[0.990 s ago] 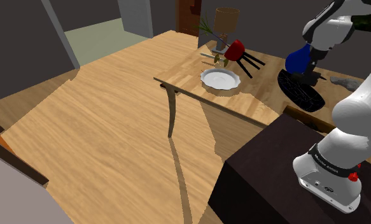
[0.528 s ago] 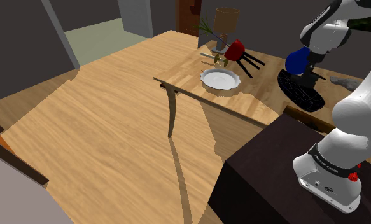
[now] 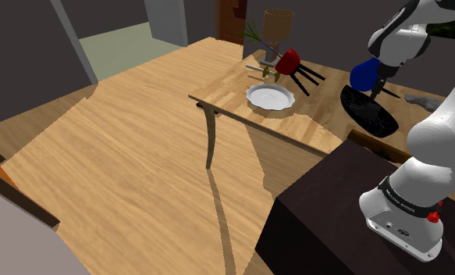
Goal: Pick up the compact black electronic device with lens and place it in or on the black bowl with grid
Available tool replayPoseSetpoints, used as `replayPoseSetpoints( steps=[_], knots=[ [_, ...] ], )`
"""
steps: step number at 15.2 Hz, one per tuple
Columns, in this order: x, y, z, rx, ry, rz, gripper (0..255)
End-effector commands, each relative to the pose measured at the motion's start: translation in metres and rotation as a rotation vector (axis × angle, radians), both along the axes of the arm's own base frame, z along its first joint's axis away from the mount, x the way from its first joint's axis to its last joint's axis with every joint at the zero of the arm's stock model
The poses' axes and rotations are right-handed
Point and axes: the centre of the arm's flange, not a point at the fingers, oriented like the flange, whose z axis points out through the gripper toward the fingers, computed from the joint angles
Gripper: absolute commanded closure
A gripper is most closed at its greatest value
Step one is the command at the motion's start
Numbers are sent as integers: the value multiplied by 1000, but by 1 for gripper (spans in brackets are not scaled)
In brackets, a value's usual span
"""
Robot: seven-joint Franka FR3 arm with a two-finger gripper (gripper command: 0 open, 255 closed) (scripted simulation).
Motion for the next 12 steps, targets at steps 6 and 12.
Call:
replayPoseSetpoints(
  steps=[6,12],
  knots=[
    [2,1,50,0,0,0,0],
    [2,1,50,0,0,0,0]
  ],
)
